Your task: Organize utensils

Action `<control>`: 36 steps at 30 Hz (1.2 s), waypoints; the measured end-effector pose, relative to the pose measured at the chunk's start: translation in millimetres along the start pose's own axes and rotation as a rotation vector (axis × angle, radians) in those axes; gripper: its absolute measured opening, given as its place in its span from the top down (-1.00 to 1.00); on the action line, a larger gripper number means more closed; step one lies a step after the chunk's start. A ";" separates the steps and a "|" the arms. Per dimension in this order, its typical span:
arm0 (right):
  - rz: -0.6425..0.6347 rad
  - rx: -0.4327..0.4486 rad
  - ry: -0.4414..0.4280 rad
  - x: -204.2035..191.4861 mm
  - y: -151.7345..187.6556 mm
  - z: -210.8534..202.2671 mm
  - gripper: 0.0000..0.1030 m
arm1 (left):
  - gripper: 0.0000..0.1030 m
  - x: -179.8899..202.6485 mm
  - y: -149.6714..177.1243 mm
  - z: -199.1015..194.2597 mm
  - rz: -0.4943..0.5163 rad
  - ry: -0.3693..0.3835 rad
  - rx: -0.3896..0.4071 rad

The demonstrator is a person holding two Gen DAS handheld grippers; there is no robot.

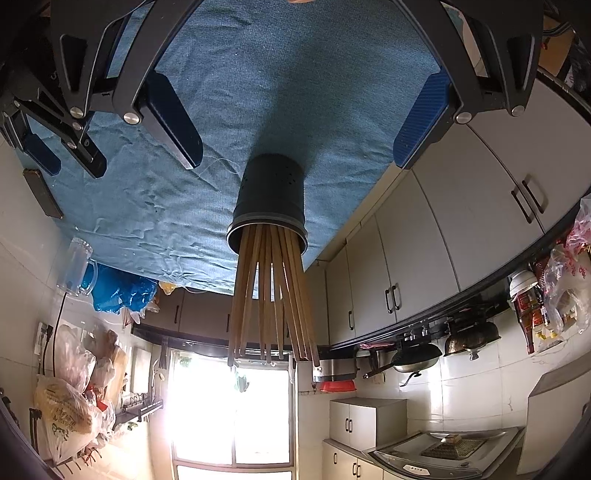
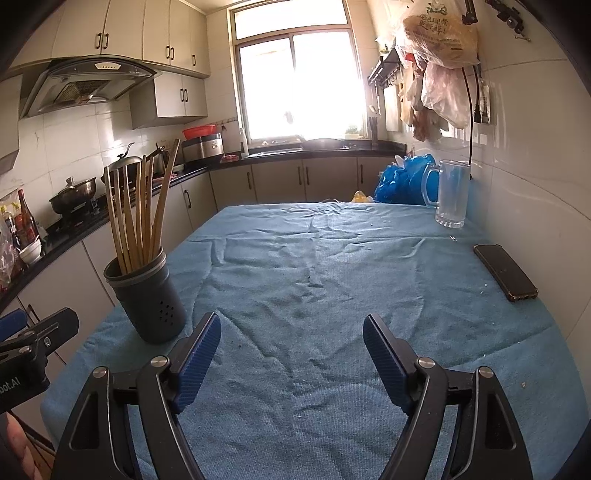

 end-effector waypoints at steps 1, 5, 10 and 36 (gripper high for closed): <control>0.001 -0.001 0.000 0.1 0.0 0.0 -0.62 | -0.99 0.1 -0.2 -0.2 0.000 -0.001 0.001; 0.001 -0.001 0.001 -0.1 0.1 -0.1 -0.63 | -0.99 -0.5 -0.2 -0.6 -0.003 -0.001 0.002; -0.001 0.004 0.000 -0.9 -0.4 -0.6 -0.63 | -0.99 -0.5 0.8 -1.4 -0.005 -0.005 0.008; -0.017 0.018 -0.003 -4.2 0.0 -2.7 -0.66 | -0.99 0.5 5.0 3.1 -0.008 -0.002 -0.012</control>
Point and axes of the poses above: each gripper's, at about its wrist camera, not at the fingertips, and z roughly the way its jaws point, x to its right, y to its underside, the point moved 9 cm from there along z, roughly the way its jaws point, and after that the axes turned 10 degrees about -x, right-handed, at the moved point
